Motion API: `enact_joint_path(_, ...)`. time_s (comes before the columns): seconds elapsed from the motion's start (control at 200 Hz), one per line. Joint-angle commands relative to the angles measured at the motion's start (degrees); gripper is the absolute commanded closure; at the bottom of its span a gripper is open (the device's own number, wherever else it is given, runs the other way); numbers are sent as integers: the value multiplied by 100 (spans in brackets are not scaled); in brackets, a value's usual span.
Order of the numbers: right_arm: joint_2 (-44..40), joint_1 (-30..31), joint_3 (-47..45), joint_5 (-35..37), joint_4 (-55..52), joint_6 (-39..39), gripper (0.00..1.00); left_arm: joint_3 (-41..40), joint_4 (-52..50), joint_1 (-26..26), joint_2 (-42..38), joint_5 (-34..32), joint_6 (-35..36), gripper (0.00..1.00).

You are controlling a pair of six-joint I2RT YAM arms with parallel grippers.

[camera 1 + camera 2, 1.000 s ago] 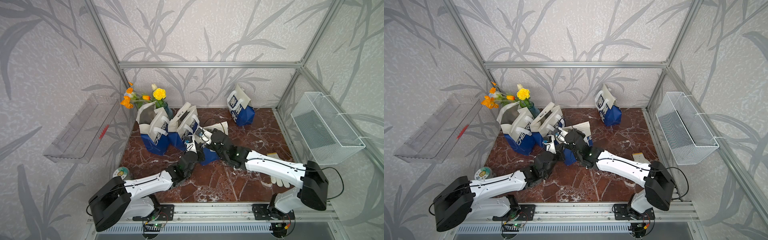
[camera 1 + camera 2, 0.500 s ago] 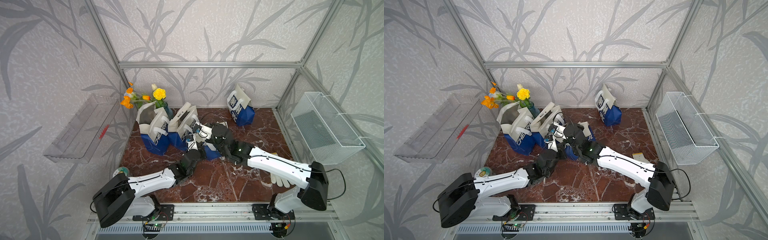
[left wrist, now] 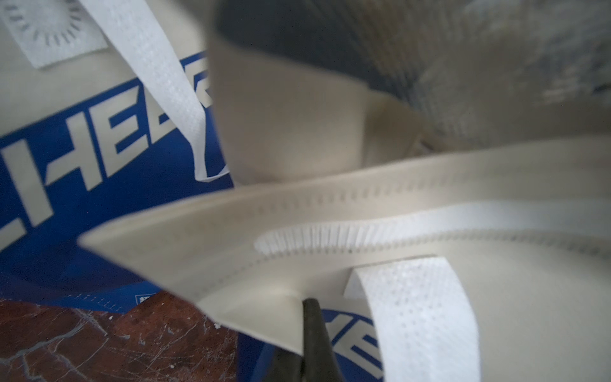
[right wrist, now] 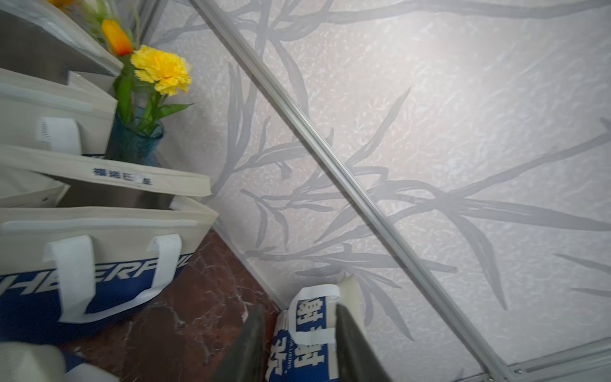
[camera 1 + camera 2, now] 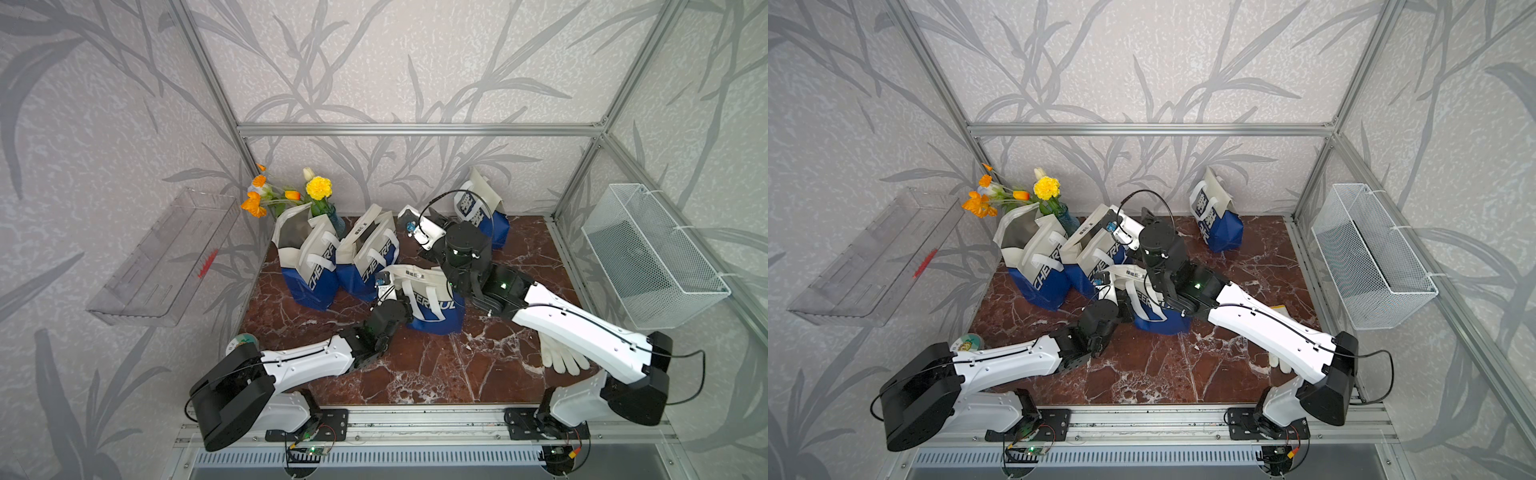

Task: Open the takeout bag
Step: Open the takeout bag at the center of the board.

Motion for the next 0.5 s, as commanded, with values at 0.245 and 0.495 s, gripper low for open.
enact_joint_path(0.245, -1020, 416, -1668, -796, -338, 1214, 27, 154, -865, -2, -73, 147, 187, 100)
enact_joint_path(0.495, -701, 821, -1861, -327, -112, 912, 25, 207, -873, 0, -89, 171, 236, 100)
